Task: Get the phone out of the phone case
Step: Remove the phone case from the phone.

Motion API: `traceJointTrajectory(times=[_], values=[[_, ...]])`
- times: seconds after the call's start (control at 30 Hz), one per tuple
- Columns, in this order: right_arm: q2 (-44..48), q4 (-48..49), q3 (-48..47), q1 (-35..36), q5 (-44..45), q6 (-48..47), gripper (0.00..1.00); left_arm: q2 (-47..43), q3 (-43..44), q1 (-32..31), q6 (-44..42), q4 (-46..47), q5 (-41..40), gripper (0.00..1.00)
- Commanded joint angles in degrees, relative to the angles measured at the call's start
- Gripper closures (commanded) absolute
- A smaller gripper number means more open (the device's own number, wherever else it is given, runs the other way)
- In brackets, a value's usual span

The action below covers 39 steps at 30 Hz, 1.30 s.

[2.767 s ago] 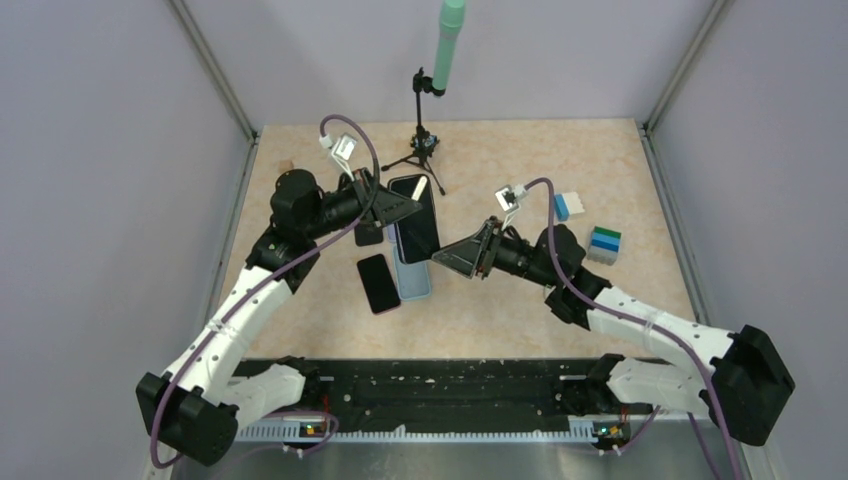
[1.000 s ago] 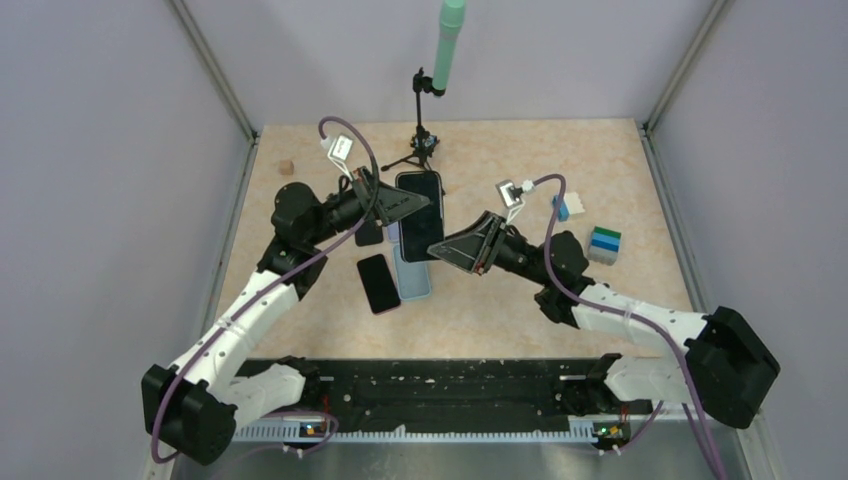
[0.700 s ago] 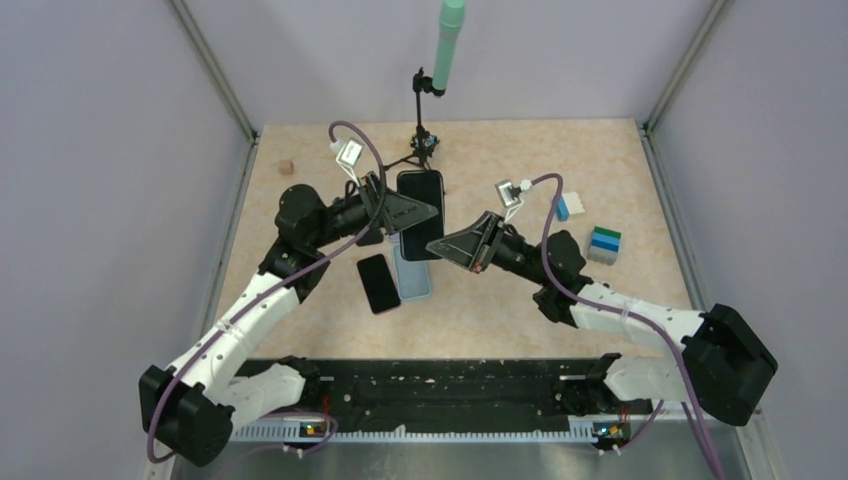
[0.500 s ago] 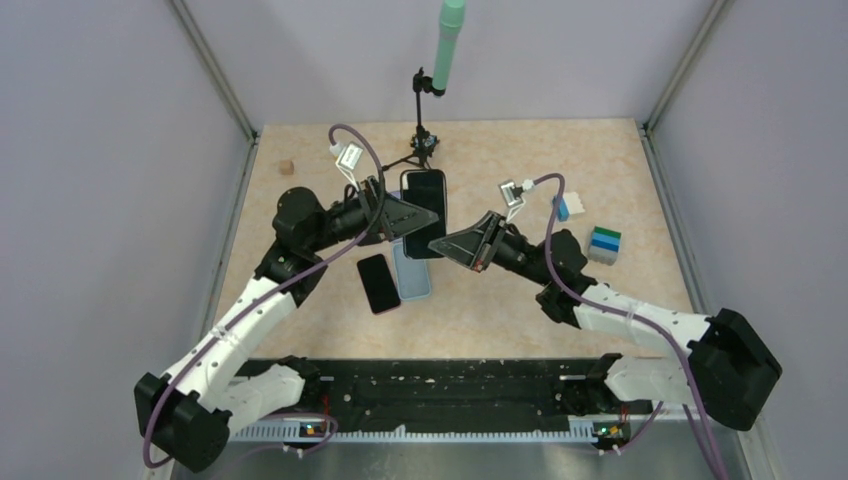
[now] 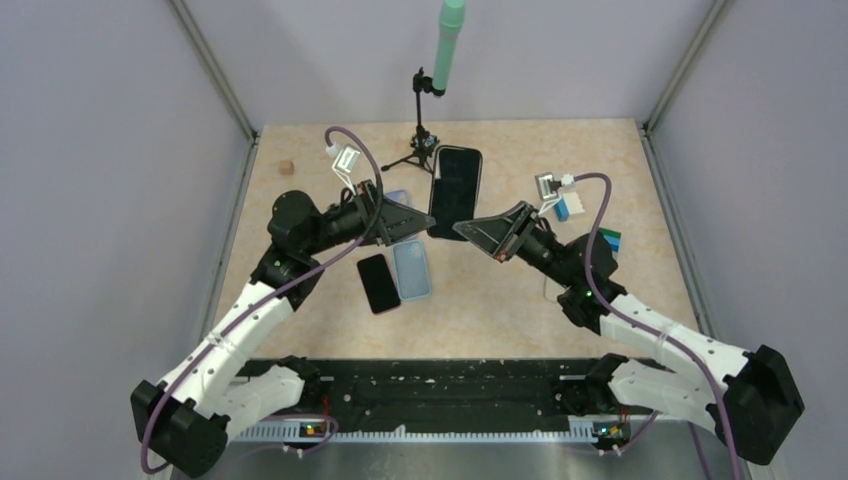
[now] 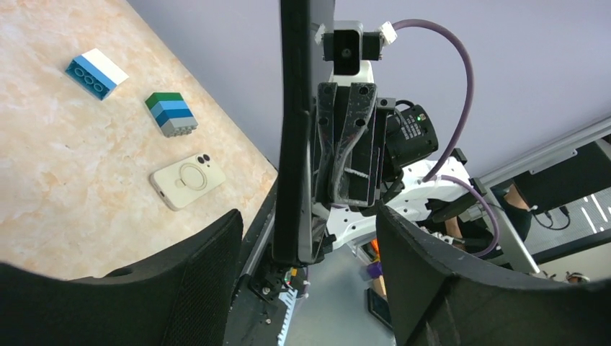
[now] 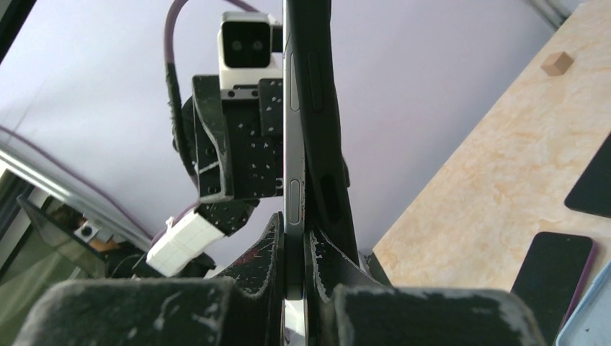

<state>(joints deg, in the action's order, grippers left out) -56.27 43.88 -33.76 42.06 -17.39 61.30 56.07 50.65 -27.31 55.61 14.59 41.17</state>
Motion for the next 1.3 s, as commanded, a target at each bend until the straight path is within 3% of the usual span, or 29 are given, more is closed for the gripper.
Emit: traceJointTrajectory(times=[0.0,0.2,0.37,0.63,0.9,1.27], values=[[2.83,0.31,-4.39,-0.61,6.50,-0.25,1.00,-1.85,-0.73,0.07,-1.62,3.34,0.58,0.34],[1.11,0.25,-6.39,-0.59,8.00,3.89,1.00,-1.27,-1.81,-0.02,-3.05,4.29,0.26,0.46],[0.70,-0.72,-7.35,-0.67,10.07,5.30,1.00,-0.43,-2.84,-0.03,-3.23,4.56,0.10,0.47],[-0.43,0.31,-7.64,-0.62,10.09,8.09,1.00,-0.27,-3.95,-0.37,-1.66,7.10,-1.29,0.40],[-1.93,3.66,-6.46,-0.62,10.44,13.18,1.00,2.04,-4.46,-0.90,-0.68,10.11,-1.13,0.58],[-2.80,6.66,-5.18,-0.69,10.92,16.43,1.00,3.20,-5.51,-2.08,0.99,13.63,-4.34,0.59]])
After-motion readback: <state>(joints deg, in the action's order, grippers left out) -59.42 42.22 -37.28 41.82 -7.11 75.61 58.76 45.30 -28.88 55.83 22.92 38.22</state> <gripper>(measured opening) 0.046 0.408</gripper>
